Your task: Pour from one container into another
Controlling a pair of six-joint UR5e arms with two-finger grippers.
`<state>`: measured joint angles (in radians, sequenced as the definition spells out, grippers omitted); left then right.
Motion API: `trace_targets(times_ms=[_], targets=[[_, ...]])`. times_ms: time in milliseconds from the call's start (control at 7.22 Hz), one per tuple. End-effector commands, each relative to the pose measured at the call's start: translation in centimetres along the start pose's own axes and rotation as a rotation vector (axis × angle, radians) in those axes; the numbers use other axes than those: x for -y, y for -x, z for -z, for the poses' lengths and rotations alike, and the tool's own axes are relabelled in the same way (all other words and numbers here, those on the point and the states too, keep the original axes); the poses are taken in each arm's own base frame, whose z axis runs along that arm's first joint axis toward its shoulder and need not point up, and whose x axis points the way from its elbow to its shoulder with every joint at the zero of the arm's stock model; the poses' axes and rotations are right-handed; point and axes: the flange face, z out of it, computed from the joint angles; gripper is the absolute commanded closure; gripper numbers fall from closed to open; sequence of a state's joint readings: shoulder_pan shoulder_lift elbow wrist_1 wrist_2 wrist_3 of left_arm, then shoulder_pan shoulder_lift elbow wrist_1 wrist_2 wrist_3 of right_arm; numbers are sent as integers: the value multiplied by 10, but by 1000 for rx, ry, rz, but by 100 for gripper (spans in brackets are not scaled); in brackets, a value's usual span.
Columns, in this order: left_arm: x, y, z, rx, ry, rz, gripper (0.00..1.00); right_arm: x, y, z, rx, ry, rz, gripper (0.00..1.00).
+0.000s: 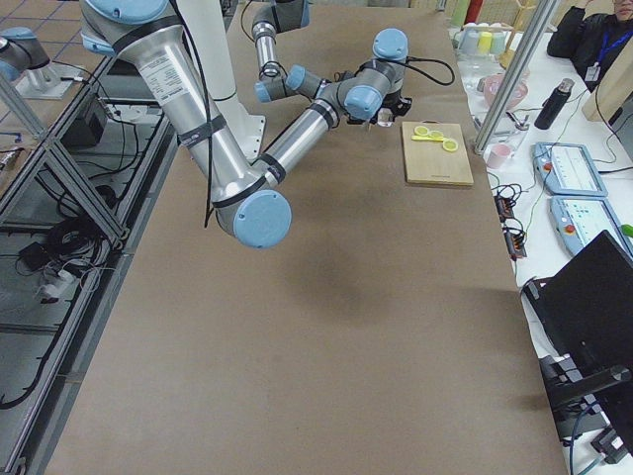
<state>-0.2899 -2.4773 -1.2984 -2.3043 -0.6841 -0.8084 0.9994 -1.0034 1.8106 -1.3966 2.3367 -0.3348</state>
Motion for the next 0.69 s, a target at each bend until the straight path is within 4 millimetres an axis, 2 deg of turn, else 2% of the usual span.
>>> trace_targets(times_ms=[0, 554], targets=[[3, 1, 0, 0, -4, 4, 100, 15, 1, 1, -18, 40, -10, 100], [3, 1, 2, -3, -5, 7, 100, 30, 7, -5, -46, 77, 0, 100]])
